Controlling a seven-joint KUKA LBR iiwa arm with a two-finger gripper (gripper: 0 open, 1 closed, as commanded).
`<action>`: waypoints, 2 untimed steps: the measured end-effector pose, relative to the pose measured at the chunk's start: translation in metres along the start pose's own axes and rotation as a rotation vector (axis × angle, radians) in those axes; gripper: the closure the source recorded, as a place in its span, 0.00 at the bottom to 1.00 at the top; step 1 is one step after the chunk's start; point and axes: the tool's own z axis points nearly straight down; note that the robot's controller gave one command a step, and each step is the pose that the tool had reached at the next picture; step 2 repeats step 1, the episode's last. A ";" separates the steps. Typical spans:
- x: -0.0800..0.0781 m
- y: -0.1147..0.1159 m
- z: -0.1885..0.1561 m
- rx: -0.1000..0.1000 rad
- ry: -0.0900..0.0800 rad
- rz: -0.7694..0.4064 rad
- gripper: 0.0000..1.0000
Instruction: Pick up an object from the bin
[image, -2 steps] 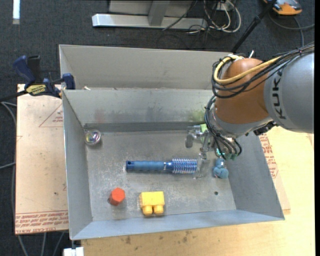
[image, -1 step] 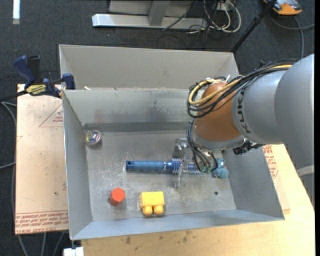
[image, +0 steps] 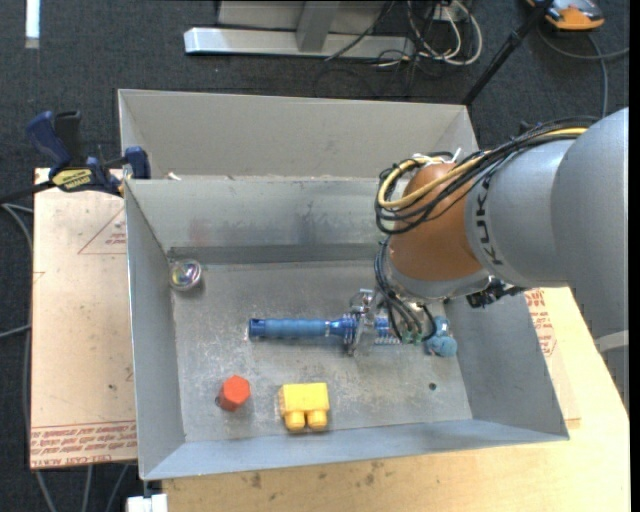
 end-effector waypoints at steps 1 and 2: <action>0.035 0.002 -0.135 -0.002 -0.008 0.041 1.00; 0.035 0.002 -0.135 -0.002 -0.008 0.041 1.00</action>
Offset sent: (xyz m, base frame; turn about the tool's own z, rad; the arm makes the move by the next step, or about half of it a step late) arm -0.0352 0.0069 0.1314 0.0440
